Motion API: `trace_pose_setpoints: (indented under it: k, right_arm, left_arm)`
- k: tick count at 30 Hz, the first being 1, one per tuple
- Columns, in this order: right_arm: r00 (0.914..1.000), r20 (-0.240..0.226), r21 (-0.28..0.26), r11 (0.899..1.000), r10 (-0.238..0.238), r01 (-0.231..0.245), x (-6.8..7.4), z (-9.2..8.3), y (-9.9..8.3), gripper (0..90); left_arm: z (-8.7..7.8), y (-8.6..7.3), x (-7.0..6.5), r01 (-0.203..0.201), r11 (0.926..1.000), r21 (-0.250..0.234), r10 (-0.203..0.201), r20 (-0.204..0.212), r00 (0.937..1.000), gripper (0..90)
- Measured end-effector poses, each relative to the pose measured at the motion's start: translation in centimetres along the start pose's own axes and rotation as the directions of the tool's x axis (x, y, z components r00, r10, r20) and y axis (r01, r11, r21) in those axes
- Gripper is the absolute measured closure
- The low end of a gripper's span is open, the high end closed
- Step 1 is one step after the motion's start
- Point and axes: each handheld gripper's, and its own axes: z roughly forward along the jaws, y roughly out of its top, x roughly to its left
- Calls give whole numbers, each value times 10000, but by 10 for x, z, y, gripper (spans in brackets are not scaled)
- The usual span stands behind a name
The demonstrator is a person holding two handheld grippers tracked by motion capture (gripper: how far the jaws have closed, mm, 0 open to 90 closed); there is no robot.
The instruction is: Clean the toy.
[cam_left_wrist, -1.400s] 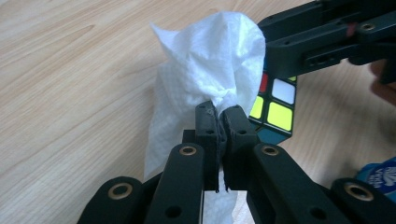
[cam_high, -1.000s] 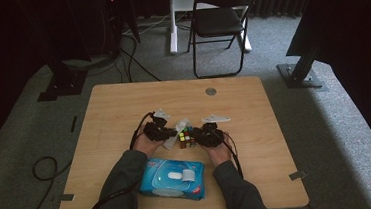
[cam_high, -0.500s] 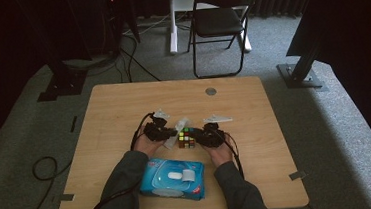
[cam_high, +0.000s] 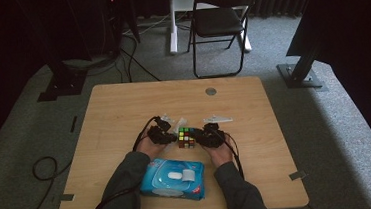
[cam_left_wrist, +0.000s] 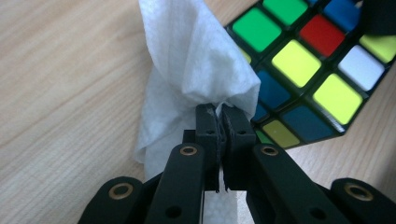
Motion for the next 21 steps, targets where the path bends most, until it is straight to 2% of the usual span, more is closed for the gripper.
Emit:
trace_pose_setpoints:
  k: [3,6,11,16,19,21]
  right_arm:
    - [10000,3,-11,10000,-4,4,0,0,0,717]
    - [10000,16,-26,10000,47,-47,0,0,-1,718]
    - [9999,-35,-66,9999,99,-100,-1,-1,-1,726]
    - [9997,-131,-196,9996,193,-195,-3,-1,-3,727]
    - [9997,-134,-205,9995,218,-221,-3,-1,-3,727]
    - [9996,-152,-197,9995,235,-238,-3,-1,-3,727]
  left_arm:
    - [2,1,0,-23,9998,174,23,-15,10000,868]
    - [1,0,0,-33,9999,102,33,-57,10000,869]
    - [-8,-3,0,125,9990,-439,-122,88,9999,870]
    - [-22,-3,-1,-15,9954,-963,25,103,9999,871]
    - [-31,-1,-3,-257,9924,-1204,271,96,9996,871]
    - [-36,0,-5,-336,9900,-1373,375,258,9990,871]
